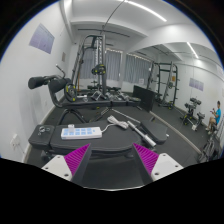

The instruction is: Unplug charger

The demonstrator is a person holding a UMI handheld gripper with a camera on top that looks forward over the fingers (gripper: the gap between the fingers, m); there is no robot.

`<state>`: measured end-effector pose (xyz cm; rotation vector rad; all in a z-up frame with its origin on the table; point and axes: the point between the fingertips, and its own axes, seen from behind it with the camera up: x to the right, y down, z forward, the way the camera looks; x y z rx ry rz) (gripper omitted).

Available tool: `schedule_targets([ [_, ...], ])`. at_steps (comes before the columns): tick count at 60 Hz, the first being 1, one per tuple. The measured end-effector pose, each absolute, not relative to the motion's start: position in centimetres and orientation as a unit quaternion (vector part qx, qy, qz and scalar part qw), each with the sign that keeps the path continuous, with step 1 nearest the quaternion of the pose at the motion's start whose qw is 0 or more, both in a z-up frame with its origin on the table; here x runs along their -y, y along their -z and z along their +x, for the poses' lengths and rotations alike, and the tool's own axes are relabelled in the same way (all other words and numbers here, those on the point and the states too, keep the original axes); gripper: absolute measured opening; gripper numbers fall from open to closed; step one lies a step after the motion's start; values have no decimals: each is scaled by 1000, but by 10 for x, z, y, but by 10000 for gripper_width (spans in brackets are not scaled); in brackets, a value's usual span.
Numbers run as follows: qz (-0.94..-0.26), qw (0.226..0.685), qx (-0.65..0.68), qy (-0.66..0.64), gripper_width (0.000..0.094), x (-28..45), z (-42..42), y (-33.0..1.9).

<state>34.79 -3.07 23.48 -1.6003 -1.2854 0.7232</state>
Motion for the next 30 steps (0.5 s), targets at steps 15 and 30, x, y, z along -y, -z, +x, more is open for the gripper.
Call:
schedule_targets([
  [15,-624,454,547,-325,856,69,297,-230],
  [30,-583,431,572,-383,858,145,223,-213],
])
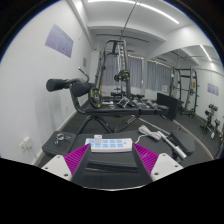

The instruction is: Unplug charger

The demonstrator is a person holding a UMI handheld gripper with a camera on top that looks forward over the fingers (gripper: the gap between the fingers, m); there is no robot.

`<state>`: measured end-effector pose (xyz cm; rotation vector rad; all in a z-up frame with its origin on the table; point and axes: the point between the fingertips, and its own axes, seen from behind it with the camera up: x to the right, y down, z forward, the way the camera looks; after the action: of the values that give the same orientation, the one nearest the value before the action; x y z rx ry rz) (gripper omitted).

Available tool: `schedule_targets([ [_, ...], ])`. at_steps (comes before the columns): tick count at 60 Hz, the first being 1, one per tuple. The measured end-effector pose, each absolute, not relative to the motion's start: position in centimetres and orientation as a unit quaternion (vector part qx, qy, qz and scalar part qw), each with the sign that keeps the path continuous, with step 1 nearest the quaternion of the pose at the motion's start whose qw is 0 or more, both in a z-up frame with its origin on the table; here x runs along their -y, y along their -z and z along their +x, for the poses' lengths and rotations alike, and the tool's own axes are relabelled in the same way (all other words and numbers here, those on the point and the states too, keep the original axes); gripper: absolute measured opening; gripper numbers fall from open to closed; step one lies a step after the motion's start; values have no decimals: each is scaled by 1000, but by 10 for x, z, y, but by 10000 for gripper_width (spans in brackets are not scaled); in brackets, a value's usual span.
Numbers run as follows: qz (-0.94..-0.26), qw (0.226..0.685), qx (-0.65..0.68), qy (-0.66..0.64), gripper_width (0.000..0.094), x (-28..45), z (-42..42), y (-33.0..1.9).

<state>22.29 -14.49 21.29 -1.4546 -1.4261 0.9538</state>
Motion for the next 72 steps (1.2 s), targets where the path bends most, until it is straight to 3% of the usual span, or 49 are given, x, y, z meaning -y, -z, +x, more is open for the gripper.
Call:
schedule_targets([
  [18,-560,408,591,-414,856,207,115,-149],
  [35,-572,403,593,-398,856,210,-14,-71],
  [57,-604,365,600,-376,845,204,-88,-18],
  [59,-601,368,606,-369,793,204,-91,-12],
  [63,-606,374,599,-367,363,201,-98,-9],
  [72,-619,361,597,-361,205,205,-104,-16],
])
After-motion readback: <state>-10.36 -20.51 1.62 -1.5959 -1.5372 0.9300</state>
